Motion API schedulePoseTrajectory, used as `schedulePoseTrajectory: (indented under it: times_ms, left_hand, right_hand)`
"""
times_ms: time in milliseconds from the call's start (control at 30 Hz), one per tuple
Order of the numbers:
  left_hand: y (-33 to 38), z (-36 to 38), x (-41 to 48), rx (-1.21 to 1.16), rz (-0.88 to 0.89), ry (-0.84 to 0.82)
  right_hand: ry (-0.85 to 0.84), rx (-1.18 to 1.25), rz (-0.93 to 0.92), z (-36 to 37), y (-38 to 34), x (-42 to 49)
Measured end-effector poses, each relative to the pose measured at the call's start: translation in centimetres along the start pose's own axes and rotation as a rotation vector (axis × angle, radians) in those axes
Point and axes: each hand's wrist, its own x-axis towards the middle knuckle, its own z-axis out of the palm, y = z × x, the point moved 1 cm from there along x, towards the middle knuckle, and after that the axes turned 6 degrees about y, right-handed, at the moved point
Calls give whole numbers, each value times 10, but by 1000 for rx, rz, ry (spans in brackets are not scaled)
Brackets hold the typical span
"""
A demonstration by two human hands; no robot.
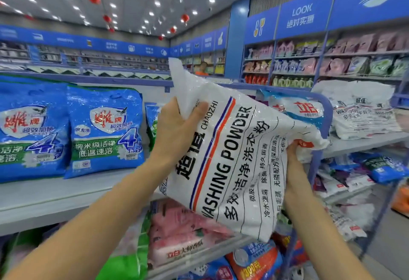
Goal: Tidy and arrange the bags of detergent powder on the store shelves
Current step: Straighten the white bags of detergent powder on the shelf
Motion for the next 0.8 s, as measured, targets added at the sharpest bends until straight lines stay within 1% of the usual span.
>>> schedulePoseTrajectory:
  times_ms: [100, 133, 233, 267, 300, 367, 433, 467, 567, 600, 633, 700, 800]
  left_hand:
    - [19, -6, 42, 145, 146, 30]
    - [26, -7, 54, 194, 211, 29]
    - [44, -8, 90, 385, 403, 36]
    - [49, -9, 101, 442, 466, 42]
    - [54, -7, 110, 498, 518, 31]
    - [55, -1, 126, 661, 627, 4]
    - [52, 9, 136, 877, 730, -9]
    - [48, 13, 142, 946, 793, -11]
    - [40, 19, 159, 1006, 1048, -25]
    - [38, 21, 164, 1024, 1129, -17]
    - [35, 23, 168, 1047, 1187, -23]
    - [27, 30, 176, 1078, 1268, -79]
    - [2, 37, 184, 1072, 1315, -147]
  right_hand:
    - [-123, 1, -26, 7, -4, 2]
    - [-164, -38, -25, 9, -5, 3]
    - [-366, -165, -28, 5, -6, 13]
    - [-394, -208, -40, 2, -9, 19]
    - [-421, -240, -83, 1, -13, 25]
    - [-445, -280, -232, 9, -23, 38]
    - [-486, -332, -348, 29, -37, 49]
    - [-528, -382, -380, 43, -41, 54]
    - [-710, -487, -333, 98, -42, 67]
    - [-738, -510, -322, 115, -39, 71]
    - [-736, -527, -331, 130, -34, 77]
    - [-667, -543, -388, 152, -24, 88]
    - [-608, -458, -362, 161, -1, 110]
